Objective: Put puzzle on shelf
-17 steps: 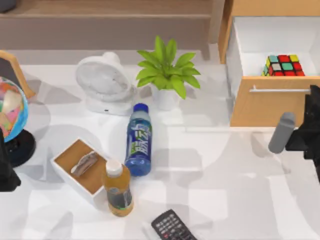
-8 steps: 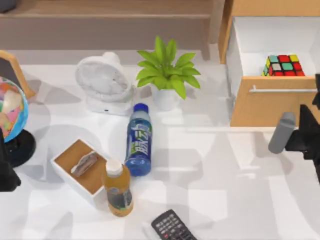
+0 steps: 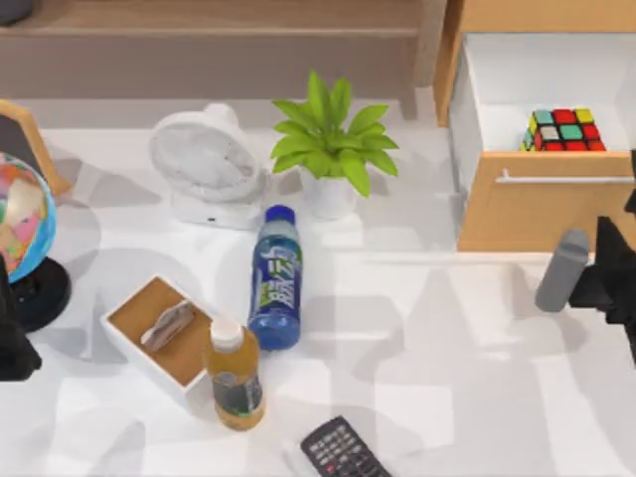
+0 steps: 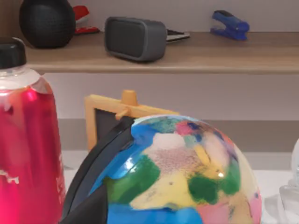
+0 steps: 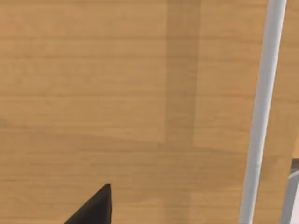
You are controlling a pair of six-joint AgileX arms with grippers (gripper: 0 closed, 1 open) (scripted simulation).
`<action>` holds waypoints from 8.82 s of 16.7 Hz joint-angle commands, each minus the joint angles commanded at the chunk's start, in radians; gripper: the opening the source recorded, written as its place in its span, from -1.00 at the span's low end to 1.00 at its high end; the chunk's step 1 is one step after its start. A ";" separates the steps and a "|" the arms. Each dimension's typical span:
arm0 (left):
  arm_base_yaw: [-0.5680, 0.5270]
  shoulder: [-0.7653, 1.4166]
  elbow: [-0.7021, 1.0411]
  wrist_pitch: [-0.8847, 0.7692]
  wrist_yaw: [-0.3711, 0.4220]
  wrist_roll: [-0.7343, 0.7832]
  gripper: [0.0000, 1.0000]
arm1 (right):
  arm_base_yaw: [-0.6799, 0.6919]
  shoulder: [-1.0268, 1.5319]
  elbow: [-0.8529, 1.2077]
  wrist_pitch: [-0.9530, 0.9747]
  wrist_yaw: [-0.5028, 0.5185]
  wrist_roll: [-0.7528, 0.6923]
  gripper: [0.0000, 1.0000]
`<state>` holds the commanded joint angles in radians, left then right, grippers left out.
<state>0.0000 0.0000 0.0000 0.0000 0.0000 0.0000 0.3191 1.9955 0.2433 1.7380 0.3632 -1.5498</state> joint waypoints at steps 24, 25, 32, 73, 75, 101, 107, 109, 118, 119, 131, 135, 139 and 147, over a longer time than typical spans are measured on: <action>0.000 0.000 0.000 0.000 0.000 0.000 1.00 | 0.372 -0.145 0.743 -1.256 -0.327 0.558 1.00; 0.000 0.000 0.000 0.000 0.000 0.000 1.00 | 0.365 -0.140 0.833 -1.393 -0.344 0.623 1.00; 0.000 0.000 0.000 0.000 0.000 0.000 1.00 | 0.163 0.009 1.495 -2.345 -0.385 1.107 1.00; 0.000 0.000 0.000 0.000 0.000 0.000 1.00 | -0.188 0.470 2.001 -2.989 -0.348 1.648 0.10; 0.000 0.000 0.000 0.000 0.000 0.000 1.00 | -0.188 0.470 2.001 -2.989 -0.348 1.648 -0.21; 0.000 0.000 0.000 0.000 0.000 0.000 1.00 | -0.184 0.452 2.096 -3.139 -0.325 1.635 -1.00; 0.000 0.000 0.000 0.000 0.000 0.000 1.00 | -0.186 0.486 2.153 -3.122 -0.348 1.649 -1.00; 0.000 0.000 0.000 0.000 0.000 0.000 1.00 | -0.185 0.477 2.136 -3.124 -0.347 1.650 -1.00; 0.000 0.000 0.000 0.000 0.000 0.000 1.00 | -0.069 0.223 2.013 -3.036 -0.306 1.597 -1.00; 0.000 0.000 0.000 0.000 0.000 0.000 1.00 | -0.033 0.184 1.987 -2.996 -0.297 1.587 -1.00; 0.000 0.000 0.000 0.000 0.000 0.000 1.00 | 0.407 0.119 1.616 -2.011 -0.052 1.488 -1.00; 0.000 0.000 0.000 0.000 0.000 0.000 1.00 | 0.474 0.189 1.521 -1.604 0.094 1.468 -1.00; 0.000 0.000 0.000 0.000 0.000 0.000 1.00 | 0.504 0.257 1.431 -1.245 0.250 1.456 -1.00; 0.000 0.000 0.000 0.000 0.000 0.000 1.00 | 0.513 0.336 1.283 -0.809 0.480 1.455 -1.00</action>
<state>0.0000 0.0000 0.0000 0.0000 0.0000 0.0000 0.8325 2.3316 1.5258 0.9290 0.8435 -0.0944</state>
